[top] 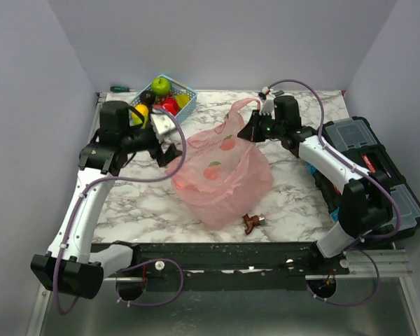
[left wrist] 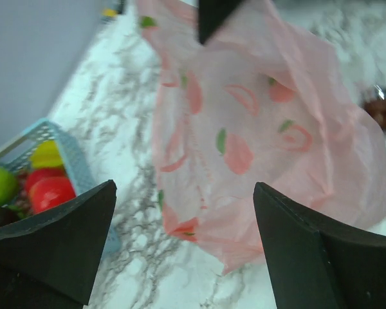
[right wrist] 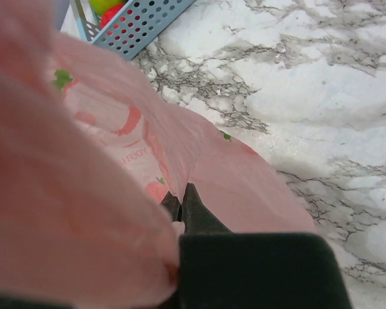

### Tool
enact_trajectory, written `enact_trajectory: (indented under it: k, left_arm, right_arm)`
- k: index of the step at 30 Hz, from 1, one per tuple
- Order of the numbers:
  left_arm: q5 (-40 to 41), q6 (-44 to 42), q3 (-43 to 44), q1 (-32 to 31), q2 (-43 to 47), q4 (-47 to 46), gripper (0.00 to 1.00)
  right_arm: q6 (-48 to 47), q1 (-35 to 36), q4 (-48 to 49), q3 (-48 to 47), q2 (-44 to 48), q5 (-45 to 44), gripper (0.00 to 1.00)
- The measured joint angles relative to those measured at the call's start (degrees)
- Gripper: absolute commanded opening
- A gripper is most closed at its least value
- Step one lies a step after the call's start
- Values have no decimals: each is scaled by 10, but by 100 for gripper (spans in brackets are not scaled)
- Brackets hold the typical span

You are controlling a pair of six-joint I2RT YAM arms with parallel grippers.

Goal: Place the fake fruits into the plastic bag and tie a complex knot

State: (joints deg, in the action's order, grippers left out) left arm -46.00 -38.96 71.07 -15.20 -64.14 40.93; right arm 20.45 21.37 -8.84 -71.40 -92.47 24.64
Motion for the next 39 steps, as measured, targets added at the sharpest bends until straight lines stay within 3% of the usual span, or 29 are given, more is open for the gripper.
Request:
enact_trajectory:
  k: [3, 7, 12, 19, 26, 39]
  left_arm:
    - [-6, 106, 43, 72, -26, -89, 85]
    - [23, 162, 120, 119, -110, -133, 64]
    - [99, 156, 247, 150, -290, -124, 35]
    - [202, 111, 344, 171, -441, -64, 15]
    - [260, 58, 372, 170, -488, -21, 7]
    - [284, 12, 351, 170, -530, 17, 5]
  right_arm:
    - [-6, 0, 4, 0, 0, -3, 1]
    - [-6, -1, 6, 0, 0, -9, 1]
    - [-6, -7, 7, -3, 0, -13, 1]
    - [-9, -17, 7, -8, 0, -15, 1]
    - [-10, -20, 7, -8, 0, -15, 1]
    - [-11, -20, 6, -16, 0, -14, 1]
